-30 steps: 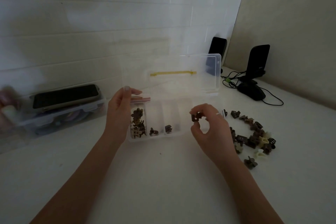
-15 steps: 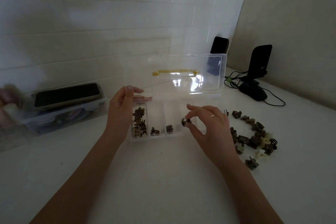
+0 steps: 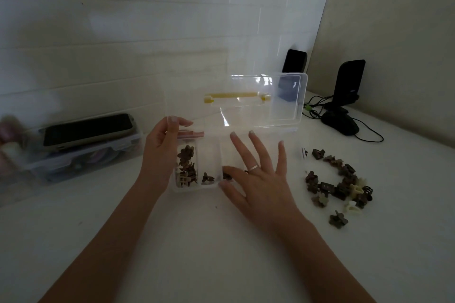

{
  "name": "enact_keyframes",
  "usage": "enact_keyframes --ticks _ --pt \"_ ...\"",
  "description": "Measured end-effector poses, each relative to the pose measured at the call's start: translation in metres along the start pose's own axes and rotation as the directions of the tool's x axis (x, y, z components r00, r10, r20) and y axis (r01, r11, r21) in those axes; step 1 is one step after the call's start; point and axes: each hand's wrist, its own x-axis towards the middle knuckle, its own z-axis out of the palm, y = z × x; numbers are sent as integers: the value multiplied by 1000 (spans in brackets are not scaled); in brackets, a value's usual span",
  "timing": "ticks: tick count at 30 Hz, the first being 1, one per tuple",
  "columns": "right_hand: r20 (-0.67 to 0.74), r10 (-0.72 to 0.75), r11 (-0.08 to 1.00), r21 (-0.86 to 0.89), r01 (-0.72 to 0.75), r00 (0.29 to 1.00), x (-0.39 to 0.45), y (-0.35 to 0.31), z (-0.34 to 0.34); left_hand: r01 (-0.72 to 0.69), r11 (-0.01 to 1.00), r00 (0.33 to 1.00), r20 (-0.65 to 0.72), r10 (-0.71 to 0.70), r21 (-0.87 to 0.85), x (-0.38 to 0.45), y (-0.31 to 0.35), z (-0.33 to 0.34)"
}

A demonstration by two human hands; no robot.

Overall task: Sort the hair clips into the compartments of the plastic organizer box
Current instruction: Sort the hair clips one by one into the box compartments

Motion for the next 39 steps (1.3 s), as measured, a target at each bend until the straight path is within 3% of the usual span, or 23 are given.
enact_keyframes --ticks 11,13,16,18,21,25,28,31,39 --pt "-135 34 991 136 -16 990 1 13 -10 -2 999 1000 8 3 -41 -2 6 4" --pt "-250 126 976 205 -74 960 3 15 -18 2 1000 1000 14 -1 -30 0 3 2" --pt "-390 359 924 276 -264 848 3 21 -27 21 1000 1000 13 -21 -19 1 0 0" --pt "-332 385 920 207 -332 861 1 26 -24 26 1000 1000 10 -26 -10 2 0 0" --pt "-222 309 951 87 -297 925 -3 30 -18 33 999 999 7 -33 -12 2 2 1" --pt "-307 288 956 147 -254 907 -3 25 -30 30 999 1000 0 -30 -19 -1 5 1" --pt "-74 159 986 61 -155 985 -4 19 -21 26 1000 1000 0 -26 -12 -3 7 1" --pt "103 153 987 -55 -148 983 -3 17 -10 35 999 999 8 -35 -15 -3 7 -1" --pt "-30 181 983 19 -181 983 -2 22 -13 47 999 999 -17 -47 17 -1 3 0"
